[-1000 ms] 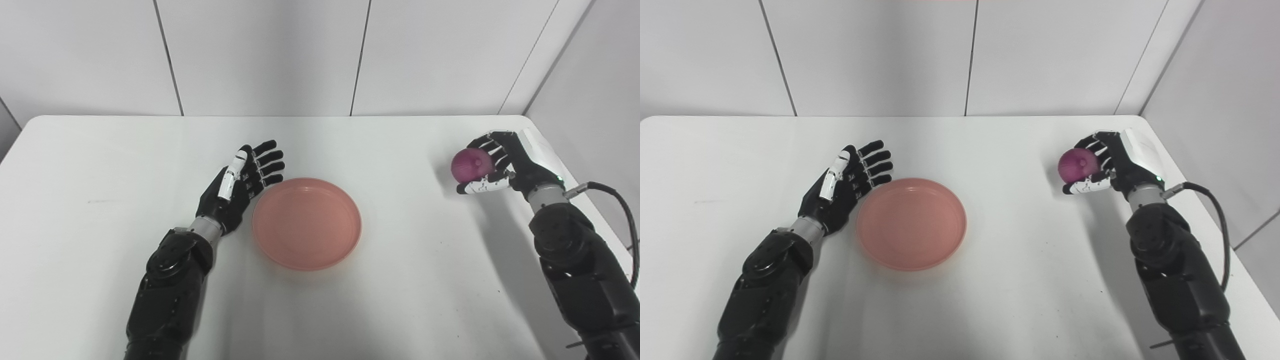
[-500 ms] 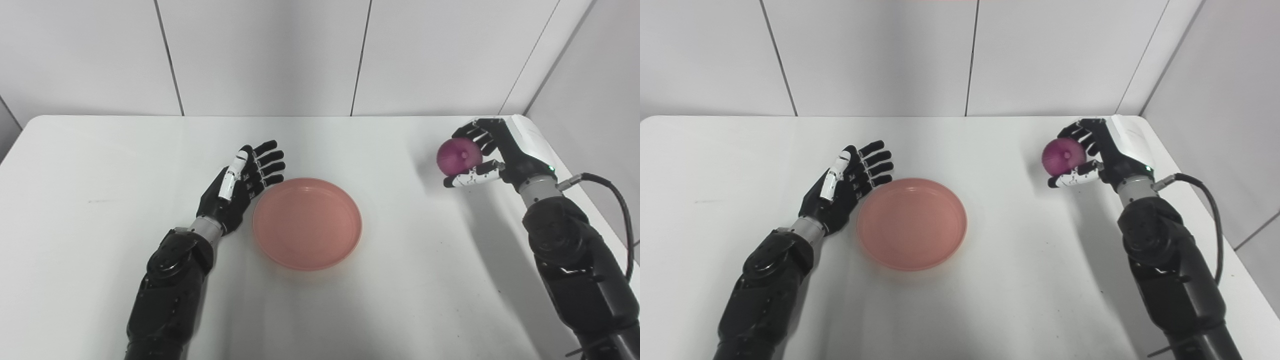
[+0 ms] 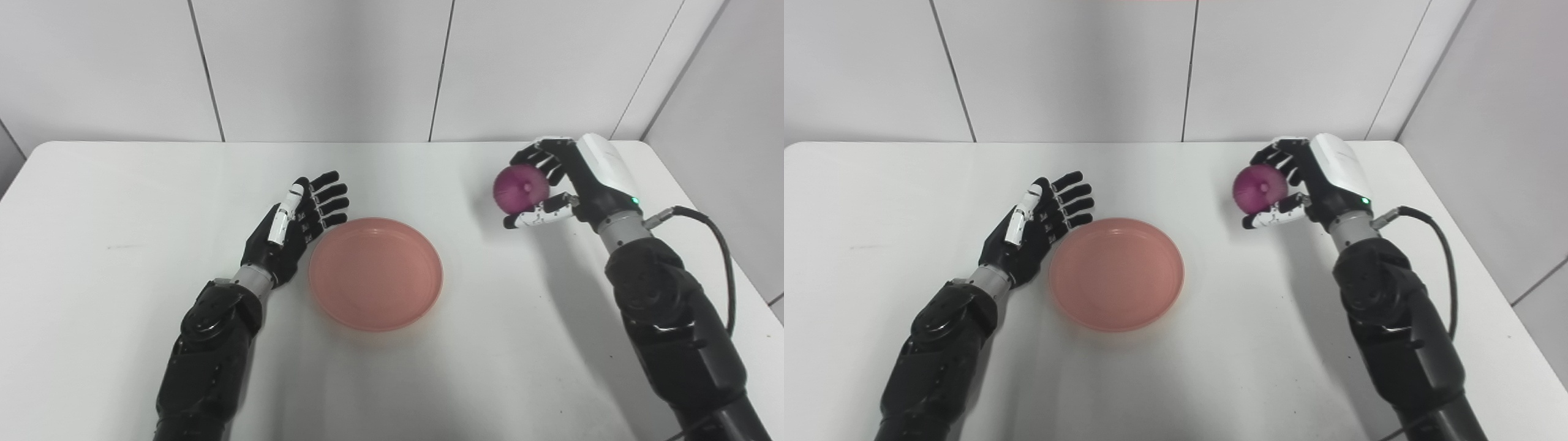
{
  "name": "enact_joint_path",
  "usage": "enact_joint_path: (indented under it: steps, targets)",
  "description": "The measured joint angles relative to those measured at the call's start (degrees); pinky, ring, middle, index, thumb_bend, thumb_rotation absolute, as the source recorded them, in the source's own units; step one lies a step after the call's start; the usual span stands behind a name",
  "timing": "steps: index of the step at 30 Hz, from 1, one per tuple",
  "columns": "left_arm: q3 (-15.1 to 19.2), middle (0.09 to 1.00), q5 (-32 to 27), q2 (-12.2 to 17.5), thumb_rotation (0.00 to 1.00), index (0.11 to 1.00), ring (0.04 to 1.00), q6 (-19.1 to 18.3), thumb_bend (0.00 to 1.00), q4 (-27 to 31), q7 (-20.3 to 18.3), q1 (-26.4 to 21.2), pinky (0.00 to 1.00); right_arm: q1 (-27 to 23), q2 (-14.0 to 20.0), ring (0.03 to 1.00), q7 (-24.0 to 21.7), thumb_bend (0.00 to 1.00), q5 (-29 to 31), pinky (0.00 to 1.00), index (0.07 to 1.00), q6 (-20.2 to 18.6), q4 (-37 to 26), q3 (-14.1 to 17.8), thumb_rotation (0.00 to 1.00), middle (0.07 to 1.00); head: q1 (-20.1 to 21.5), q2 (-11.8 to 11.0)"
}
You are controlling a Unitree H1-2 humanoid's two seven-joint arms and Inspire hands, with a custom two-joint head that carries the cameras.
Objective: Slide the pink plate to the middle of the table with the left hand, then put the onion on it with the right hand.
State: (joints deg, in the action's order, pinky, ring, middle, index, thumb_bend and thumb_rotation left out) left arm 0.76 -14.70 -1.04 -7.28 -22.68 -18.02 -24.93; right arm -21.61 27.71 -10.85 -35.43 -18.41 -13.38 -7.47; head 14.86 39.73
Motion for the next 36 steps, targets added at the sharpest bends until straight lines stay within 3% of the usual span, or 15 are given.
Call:
enact_joint_path:
  steps: [11, 23, 36]
  targets:
    - [0.1, 0.827, 0.0, -0.5, 1.00, 0.801, 0.823, 0.0, 0.36, 0.0, 0.1, 0.0, 0.80, -1.0, -4.0, 0.479, -2.3, 0.52, -2.0, 0.43, 0.487, 0.0, -0.5, -1.4, 0.13, 0.543, -0.4, -0.1]
    - [0.1, 0.827, 0.1, -0.8, 1.00, 0.805, 0.822, 0.0, 0.35, 0.0, 0.2, 0.0, 0.79, -2.0, -6.2, 0.440, -1.9, 0.52, -2.2, 0.39, 0.486, 2.6, 0.1, -4.2, 0.13, 0.506, -1.6, -0.1]
    - [-0.2, 0.820, 0.3, -1.4, 1.00, 0.798, 0.820, 0.0, 0.35, 0.1, 1.5, 0.0, 0.79, -2.2, -9.9, 0.446, -1.8, 0.52, -3.4, 0.38, 0.487, 3.0, 0.4, -6.7, 0.13, 0.519, -3.3, -0.2]
